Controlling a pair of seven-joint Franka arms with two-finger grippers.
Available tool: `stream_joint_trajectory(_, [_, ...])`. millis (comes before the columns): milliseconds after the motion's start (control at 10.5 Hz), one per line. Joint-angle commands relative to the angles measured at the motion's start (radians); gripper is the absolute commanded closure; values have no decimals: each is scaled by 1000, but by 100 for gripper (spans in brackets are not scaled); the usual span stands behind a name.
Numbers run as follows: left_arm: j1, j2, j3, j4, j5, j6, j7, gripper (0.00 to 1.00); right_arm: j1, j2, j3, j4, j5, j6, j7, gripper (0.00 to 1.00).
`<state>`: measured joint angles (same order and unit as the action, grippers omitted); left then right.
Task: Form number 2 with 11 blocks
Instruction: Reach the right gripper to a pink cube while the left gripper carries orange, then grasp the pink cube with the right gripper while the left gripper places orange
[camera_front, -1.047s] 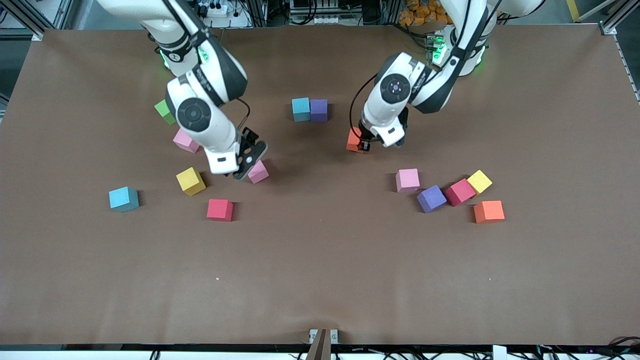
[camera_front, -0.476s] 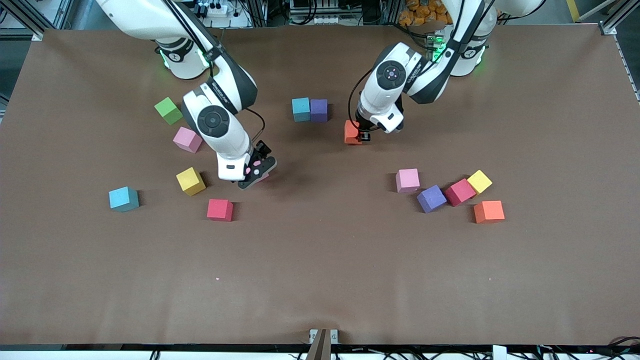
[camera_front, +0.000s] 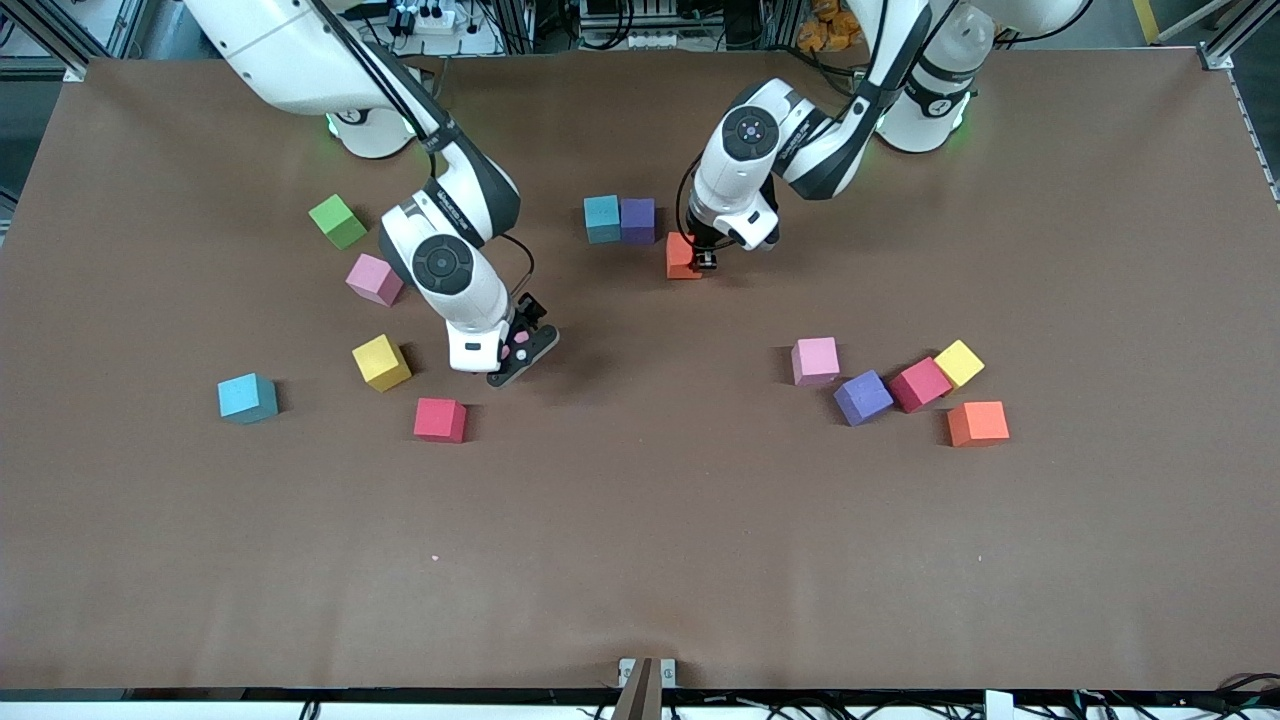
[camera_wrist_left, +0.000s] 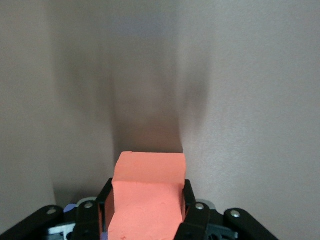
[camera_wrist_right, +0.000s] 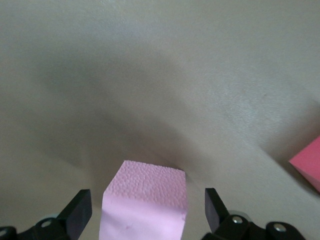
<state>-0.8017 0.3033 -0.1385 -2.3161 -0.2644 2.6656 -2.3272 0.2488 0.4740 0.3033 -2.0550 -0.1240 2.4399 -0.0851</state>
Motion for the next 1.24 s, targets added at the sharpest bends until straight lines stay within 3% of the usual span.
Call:
stream_joint_trajectory(0, [-22, -7, 0, -5, -25, 13, -30, 58, 1, 12, 7, -4, -29, 16, 57, 0])
stream_joint_trajectory(476, [-63, -25, -6, -37, -25, 13, -75, 60, 3, -12, 7, -57, -29, 11, 116, 0])
stream_joint_trajectory(666, [-63, -36, -19, -54, -25, 13, -83, 60, 1, -17, 7, -56, -34, 10, 116, 81])
stream_joint_trajectory(761, [-63, -35, -21, -57, -25, 13, -90, 60, 1, -21, 7, -54, -34, 4, 116, 98])
stream_joint_trajectory(1142, [-65, -36, -33, -59, -25, 11, -113, 60, 23, -34, 19, 27, -31, -96, 231, 97])
